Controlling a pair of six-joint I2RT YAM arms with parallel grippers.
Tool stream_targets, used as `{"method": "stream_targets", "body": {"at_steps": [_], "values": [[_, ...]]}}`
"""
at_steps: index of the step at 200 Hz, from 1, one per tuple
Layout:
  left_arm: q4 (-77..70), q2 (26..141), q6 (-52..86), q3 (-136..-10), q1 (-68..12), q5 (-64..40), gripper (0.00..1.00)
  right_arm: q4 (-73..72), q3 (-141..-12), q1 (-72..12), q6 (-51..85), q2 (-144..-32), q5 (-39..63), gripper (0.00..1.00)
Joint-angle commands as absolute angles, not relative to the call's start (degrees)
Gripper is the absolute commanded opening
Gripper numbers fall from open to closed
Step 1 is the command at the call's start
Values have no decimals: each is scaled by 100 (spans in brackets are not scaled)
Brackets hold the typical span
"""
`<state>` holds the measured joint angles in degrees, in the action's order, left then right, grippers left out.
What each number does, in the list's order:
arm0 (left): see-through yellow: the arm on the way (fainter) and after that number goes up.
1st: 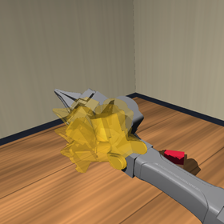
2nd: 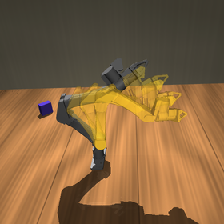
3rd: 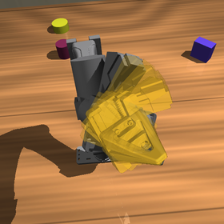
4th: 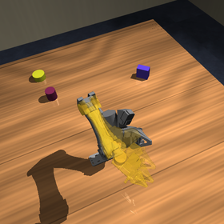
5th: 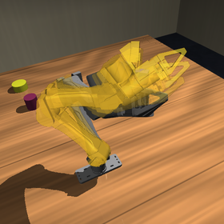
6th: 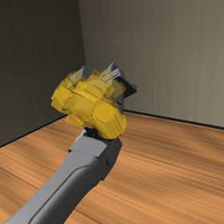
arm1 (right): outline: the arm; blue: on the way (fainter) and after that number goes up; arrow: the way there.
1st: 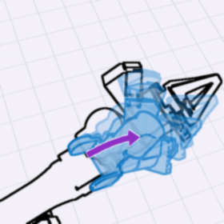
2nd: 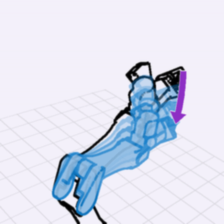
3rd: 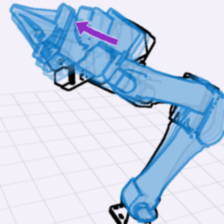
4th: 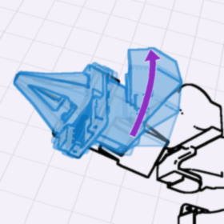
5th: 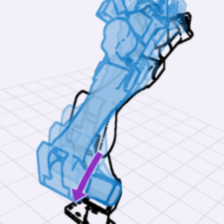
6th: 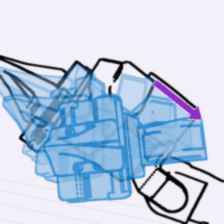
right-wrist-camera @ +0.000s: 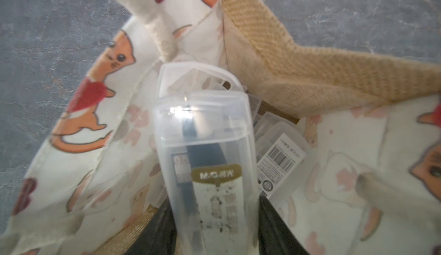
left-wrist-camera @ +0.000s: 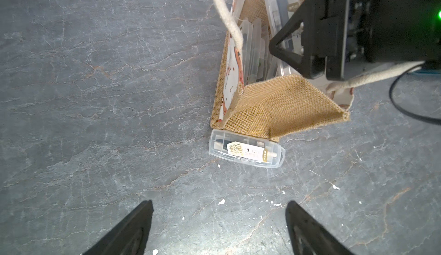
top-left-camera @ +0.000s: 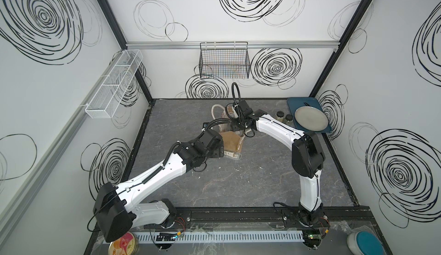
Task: Put the compass set into the canvas bag
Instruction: Place the compass set in the canvas bag.
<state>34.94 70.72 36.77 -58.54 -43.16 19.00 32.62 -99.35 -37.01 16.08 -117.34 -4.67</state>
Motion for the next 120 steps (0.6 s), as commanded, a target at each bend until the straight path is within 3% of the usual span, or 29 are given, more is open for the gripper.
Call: {"method": "stream_targets", "body": {"at_steps": [1, 49, 120], "values": [[3718, 7134, 3129, -6081, -4395, 2074, 90, 3993, -10596, -3662, 1879, -11895, -420, 61], [3750, 7276, 2082, -6119, -4564, 1946, 91, 4072, -10905, -3676, 1579, -11365, -550, 75], [3445, 7971, -128, -6345, -5128, 1197, 88, 4321, -10171, -3499, 1020, -9379, -1031, 82]]}}
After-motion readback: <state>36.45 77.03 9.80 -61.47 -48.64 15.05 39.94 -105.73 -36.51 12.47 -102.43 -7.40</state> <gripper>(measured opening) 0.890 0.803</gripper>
